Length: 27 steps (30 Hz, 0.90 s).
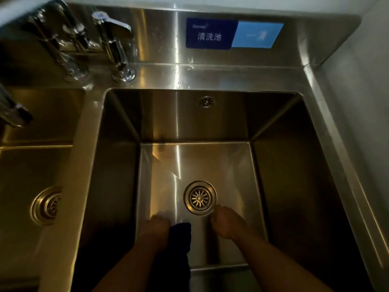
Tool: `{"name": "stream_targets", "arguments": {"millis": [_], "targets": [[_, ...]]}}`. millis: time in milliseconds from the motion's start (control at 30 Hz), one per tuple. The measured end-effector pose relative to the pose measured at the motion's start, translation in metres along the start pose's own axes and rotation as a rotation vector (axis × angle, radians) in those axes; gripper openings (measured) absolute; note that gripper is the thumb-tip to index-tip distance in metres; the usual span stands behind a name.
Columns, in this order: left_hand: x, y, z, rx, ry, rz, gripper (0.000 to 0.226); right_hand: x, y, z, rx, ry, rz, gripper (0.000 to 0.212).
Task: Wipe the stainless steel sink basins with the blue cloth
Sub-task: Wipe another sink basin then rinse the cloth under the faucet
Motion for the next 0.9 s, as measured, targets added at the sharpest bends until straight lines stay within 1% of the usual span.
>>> {"name": "stream_targets", "arguments": {"millis": [67,100,133,200,267,300,367,433,500,600,633,733,833,900], "targets": [[0.010,0.000,0.001,0.208,-0.007,-0.051,0.051,0.008,0.006,-0.015,-0.076,-0.041,-0.062,0.046],[0.015,-0.003,0.002,0.258,-0.001,-0.060,0.052,0.012,0.011,-0.026,-0.127,-0.077,-0.096,0.053],[0.021,-0.006,0.004,0.276,0.015,-0.065,0.052,0.018,0.016,-0.038,-0.193,-0.115,-0.136,0.060],[0.030,-0.015,0.009,0.239,0.076,-0.056,0.049,0.028,0.028,-0.057,-0.322,-0.167,-0.209,0.075],[0.038,-0.025,0.017,0.219,0.145,-0.038,0.043,0.039,0.035,-0.070,-0.390,-0.184,-0.261,0.080],[0.042,-0.030,0.020,0.234,0.169,-0.028,0.041,0.044,0.037,-0.074,-0.426,-0.185,-0.287,0.076],[0.050,-0.042,0.024,0.269,0.194,0.000,0.034,0.052,0.036,-0.083,-0.491,-0.211,-0.302,0.059],[0.059,-0.056,0.028,0.307,0.224,0.034,0.024,0.057,0.027,-0.085,-0.532,-0.193,-0.261,0.048],[0.068,-0.070,0.030,0.342,0.246,0.076,0.019,0.061,0.014,-0.082,-0.610,-0.151,-0.209,0.044],[0.080,-0.087,0.026,0.418,0.252,0.114,0.013,0.073,-0.002,-0.082,-0.741,-0.113,-0.173,0.030],[0.083,-0.091,0.025,0.445,0.252,0.121,0.013,0.077,-0.006,-0.082,-0.786,-0.098,-0.162,0.028],[0.082,-0.098,0.024,0.561,0.245,0.126,0.017,0.079,-0.018,-0.072,-0.881,-0.027,-0.083,0.031],[0.064,-0.101,0.024,0.685,0.180,0.136,0.026,0.069,-0.023,-0.053,-1.013,0.057,-0.005,0.025],[0.045,-0.101,0.028,0.766,0.128,0.152,0.027,0.057,-0.027,-0.036,-1.073,0.122,0.058,0.028]]}}
Point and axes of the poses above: each hand's wrist, its own x-axis away from the middle knuckle, its own y-axis out of the palm, z = x × y, the point moved 10 cm from there along -x, towards the middle knuckle, and after that the axes turned 8 degrees about z, right-handed, at the moved point
